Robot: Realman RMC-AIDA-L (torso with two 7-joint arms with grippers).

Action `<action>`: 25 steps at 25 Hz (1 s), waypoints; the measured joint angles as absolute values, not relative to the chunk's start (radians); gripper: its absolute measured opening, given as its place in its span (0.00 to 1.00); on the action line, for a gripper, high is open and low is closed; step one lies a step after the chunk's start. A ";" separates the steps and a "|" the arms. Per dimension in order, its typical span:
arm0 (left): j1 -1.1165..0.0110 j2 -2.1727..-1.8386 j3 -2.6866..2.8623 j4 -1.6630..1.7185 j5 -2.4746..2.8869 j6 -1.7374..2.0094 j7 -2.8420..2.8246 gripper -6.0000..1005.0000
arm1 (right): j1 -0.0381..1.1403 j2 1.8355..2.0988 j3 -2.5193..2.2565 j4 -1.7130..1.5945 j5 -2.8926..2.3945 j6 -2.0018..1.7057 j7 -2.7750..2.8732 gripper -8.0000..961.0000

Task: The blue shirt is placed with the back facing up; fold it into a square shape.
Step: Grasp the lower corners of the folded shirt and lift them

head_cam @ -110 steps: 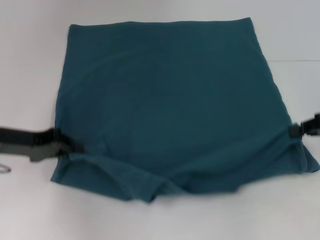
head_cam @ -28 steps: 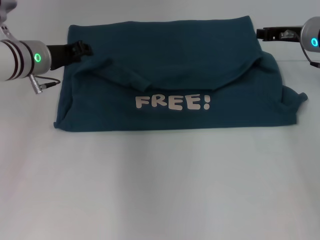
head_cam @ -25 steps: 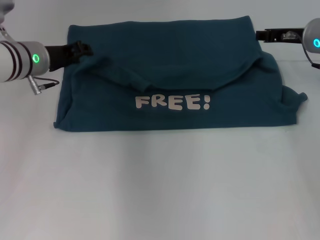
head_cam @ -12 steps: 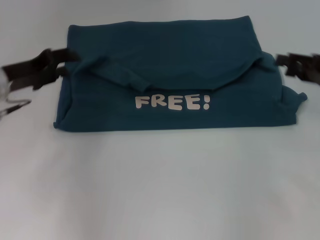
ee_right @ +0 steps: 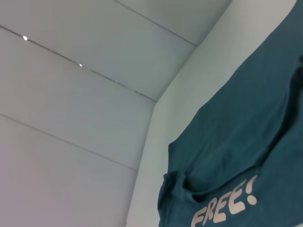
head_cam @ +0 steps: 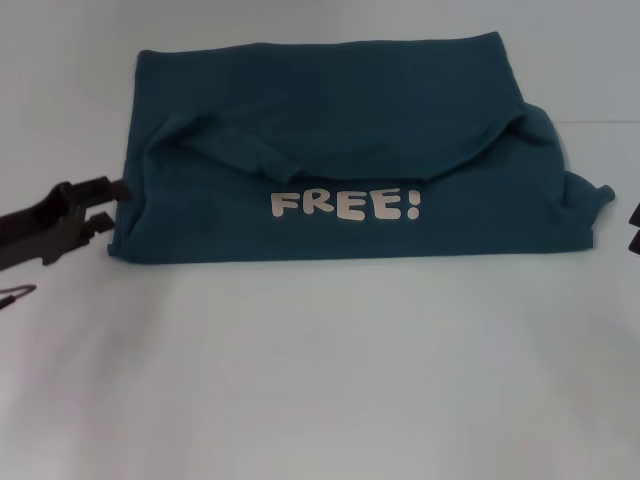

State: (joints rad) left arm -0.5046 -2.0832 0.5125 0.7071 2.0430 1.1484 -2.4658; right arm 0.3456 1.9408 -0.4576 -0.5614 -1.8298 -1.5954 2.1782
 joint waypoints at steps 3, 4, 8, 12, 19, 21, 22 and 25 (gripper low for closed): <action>-0.504 -2.084 0.503 0.674 2.045 1.116 -2.480 0.58 | 0.346 1.944 -0.455 -0.557 -1.834 -1.596 2.169 0.71; -0.503 -2.084 0.503 0.671 2.045 1.109 -2.483 0.58 | 0.349 1.945 -0.458 -0.556 -1.835 -1.595 2.167 0.71; -0.502 -2.086 0.518 0.668 2.048 1.063 -2.462 0.58 | 0.369 1.947 -0.464 -0.556 -1.849 -1.579 2.164 0.71; -0.505 -2.088 0.536 0.668 2.078 1.011 -2.432 0.58 | 0.382 1.950 -0.465 -0.555 -1.854 -1.564 2.159 0.71; -0.509 -2.088 0.538 0.660 2.123 0.971 -2.527 0.58 | 0.383 1.954 -0.464 -0.547 -1.855 -1.550 2.154 0.71; -0.513 -2.088 0.540 0.654 2.128 0.962 -2.529 0.58 | 0.383 1.954 -0.464 -0.541 -1.855 -1.544 2.153 0.71; -0.517 -2.088 0.541 0.650 2.132 0.958 -2.528 0.58 | 0.383 1.954 -0.464 -0.541 -1.855 -1.542 2.153 0.71; -0.528 -2.086 0.554 0.641 2.144 0.947 -2.518 0.58 | 0.383 1.954 -0.464 -0.541 -1.855 -1.537 2.151 0.71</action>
State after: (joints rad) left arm -0.5277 -2.0860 0.5543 0.6407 2.1436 0.9465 -2.5180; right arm 0.3826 1.9542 -0.4644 -0.5412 -1.8547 -1.5373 2.1511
